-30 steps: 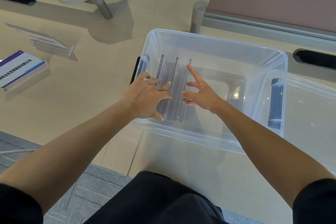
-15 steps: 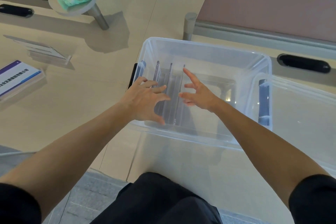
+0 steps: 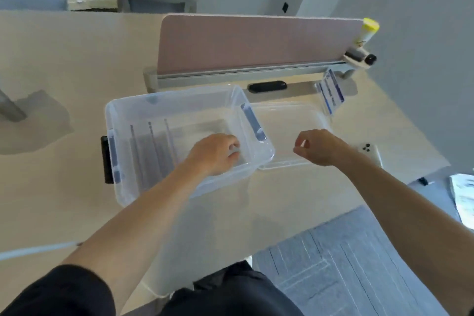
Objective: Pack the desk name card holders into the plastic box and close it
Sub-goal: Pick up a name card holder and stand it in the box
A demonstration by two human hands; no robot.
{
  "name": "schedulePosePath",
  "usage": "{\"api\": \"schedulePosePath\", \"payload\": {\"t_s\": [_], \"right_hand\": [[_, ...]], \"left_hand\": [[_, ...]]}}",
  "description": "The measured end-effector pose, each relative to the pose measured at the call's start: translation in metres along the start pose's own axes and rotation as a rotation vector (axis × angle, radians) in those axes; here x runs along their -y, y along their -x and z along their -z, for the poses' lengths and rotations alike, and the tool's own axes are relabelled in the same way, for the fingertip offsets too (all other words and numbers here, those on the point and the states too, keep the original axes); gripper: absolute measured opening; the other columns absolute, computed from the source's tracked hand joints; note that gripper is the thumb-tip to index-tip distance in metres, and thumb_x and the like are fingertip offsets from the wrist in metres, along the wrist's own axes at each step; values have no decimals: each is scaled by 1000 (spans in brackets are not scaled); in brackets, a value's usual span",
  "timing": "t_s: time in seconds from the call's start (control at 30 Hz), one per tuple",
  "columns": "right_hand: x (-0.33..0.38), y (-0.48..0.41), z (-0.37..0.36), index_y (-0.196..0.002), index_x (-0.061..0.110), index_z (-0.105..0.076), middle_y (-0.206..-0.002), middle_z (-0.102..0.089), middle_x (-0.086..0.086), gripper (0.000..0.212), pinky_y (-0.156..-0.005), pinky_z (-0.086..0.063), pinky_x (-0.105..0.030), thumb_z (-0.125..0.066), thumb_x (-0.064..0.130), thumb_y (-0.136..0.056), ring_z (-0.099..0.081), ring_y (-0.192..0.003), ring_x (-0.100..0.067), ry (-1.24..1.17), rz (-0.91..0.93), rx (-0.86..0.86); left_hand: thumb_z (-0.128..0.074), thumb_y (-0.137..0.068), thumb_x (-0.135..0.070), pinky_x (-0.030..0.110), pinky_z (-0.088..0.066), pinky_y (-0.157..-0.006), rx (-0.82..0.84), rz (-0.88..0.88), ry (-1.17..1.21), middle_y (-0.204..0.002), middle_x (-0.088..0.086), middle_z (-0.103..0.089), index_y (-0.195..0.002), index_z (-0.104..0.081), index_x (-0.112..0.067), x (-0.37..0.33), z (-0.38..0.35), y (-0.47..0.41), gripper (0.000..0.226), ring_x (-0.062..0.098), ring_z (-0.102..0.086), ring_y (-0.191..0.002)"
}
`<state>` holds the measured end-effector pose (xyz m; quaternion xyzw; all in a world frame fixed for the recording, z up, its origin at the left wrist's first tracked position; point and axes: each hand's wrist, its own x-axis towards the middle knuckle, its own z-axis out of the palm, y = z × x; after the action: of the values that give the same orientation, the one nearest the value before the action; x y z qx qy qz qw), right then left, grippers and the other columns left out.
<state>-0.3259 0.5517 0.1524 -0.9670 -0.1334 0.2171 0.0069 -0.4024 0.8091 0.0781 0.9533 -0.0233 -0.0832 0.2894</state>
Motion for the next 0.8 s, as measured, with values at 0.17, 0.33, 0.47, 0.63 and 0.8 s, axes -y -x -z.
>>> {"api": "schedulePosePath", "payload": {"t_s": [0.17,0.33,0.47,0.63,0.8], "right_hand": [[-93,51,-10,-115,23,-66,-97,-65,4,29,-90,-45,-33,-56,42,-96,-57,-102,-19,-32,-172,-30],[-193,71,-28,-118,23,-65,-99,-62,4,29,-80,-42,-26,-61,39,-95,-56,-90,-14,-200,-273,-71],[-279,53,-28,-120,27,-65,-115,-67,-5,30,-80,-51,-32,-60,41,-93,-61,-91,-20,-212,-259,-100],[-372,16,-9,-116,25,-67,-107,-70,-2,28,-71,-42,-27,-62,40,-92,-59,-88,-19,-299,-201,-148],[-421,-40,12,-113,26,-67,-95,-68,4,25,-73,-44,-28,-60,37,-91,-62,-91,-20,-338,-123,-140]], "left_hand": [[-52,-92,-45,34,-50,-84,104,-124,-54,-111,-12,-65,-115,-62,-30,-71,-34,-34,29,18,-61,-100],[-52,-92,-44,34,-52,-83,157,-204,-124,-112,-6,-68,-114,-64,-26,-151,-69,-77,31,20,-62,-99],[-53,-91,-46,33,-52,-82,160,-190,-180,-110,-6,-68,-114,-64,-26,-218,-100,-123,32,20,-63,-99],[-51,-90,-47,31,-50,-81,139,-75,-178,-101,-12,-64,-114,-62,-29,-287,-134,-176,32,18,-63,-99],[-53,-89,-49,29,-48,-77,101,22,-123,-93,-21,-61,-109,-63,-32,-305,-153,-219,28,12,-63,-94]]}}
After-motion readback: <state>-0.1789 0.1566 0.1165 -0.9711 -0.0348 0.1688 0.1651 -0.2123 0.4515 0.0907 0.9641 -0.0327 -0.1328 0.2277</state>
